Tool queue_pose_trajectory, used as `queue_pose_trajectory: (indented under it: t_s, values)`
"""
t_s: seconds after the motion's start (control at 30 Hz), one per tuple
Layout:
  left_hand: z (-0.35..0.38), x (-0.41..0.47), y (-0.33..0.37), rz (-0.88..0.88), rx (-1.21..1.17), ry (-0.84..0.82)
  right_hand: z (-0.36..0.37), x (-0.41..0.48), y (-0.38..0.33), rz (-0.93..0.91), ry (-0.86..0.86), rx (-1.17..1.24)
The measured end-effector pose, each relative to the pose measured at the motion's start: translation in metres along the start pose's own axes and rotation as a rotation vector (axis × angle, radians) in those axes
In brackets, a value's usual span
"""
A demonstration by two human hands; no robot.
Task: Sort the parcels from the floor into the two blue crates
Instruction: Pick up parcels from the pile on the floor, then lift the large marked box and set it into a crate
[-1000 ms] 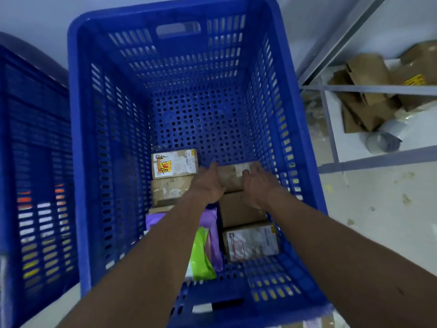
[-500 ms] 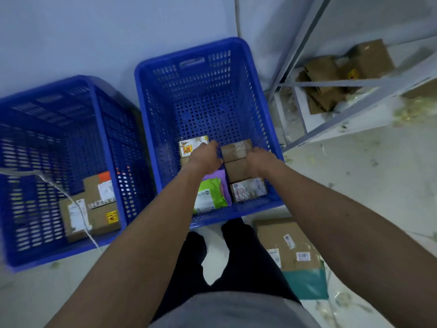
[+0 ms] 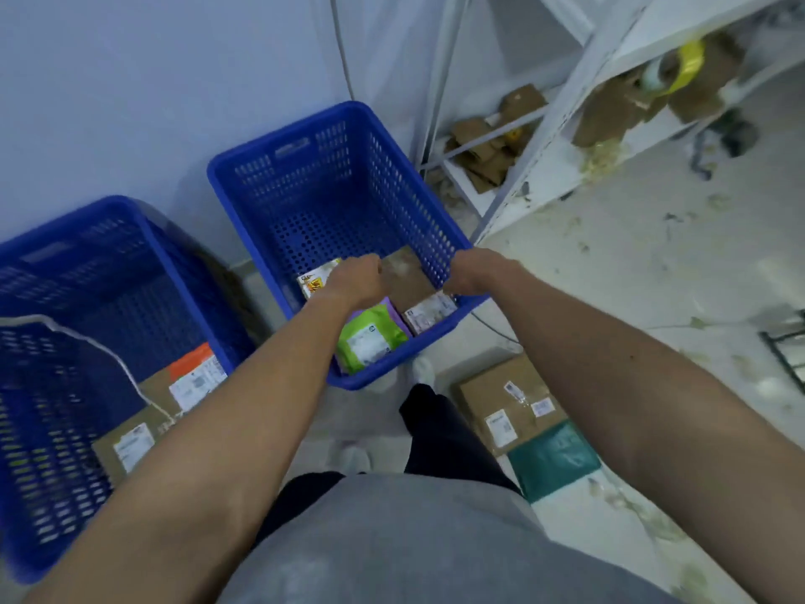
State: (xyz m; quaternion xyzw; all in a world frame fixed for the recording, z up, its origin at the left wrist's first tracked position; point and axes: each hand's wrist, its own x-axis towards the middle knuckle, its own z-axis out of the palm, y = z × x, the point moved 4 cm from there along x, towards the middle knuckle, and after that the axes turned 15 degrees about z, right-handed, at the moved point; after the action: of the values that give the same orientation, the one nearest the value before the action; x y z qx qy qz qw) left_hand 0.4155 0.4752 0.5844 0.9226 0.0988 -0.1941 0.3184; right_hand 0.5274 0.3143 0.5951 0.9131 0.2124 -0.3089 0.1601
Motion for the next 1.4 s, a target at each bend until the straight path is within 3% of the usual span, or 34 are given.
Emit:
queue_pose_trajectory:
  t_s: [0.4,0.83,1.2,1.4]
  values:
    - [0.047,-0.066,0.087,0.261,-0.100,-0.090,0.087,-0.140,0.084,0.350,-0.054,0.105]
    - [0.160,-0.098,0.176,0.415,0.034,-0.293,0.204,-0.266,0.177,0.609,-0.142,0.278]
    - [0.262,-0.139,0.254,0.399,0.146,-0.349,0.304,-0.327,0.254,0.618,-0.072,0.403]
    - [0.329,-0.173,0.312,0.283,0.134,-0.336,0.369,-0.356,0.314,0.602,-0.013,0.481]
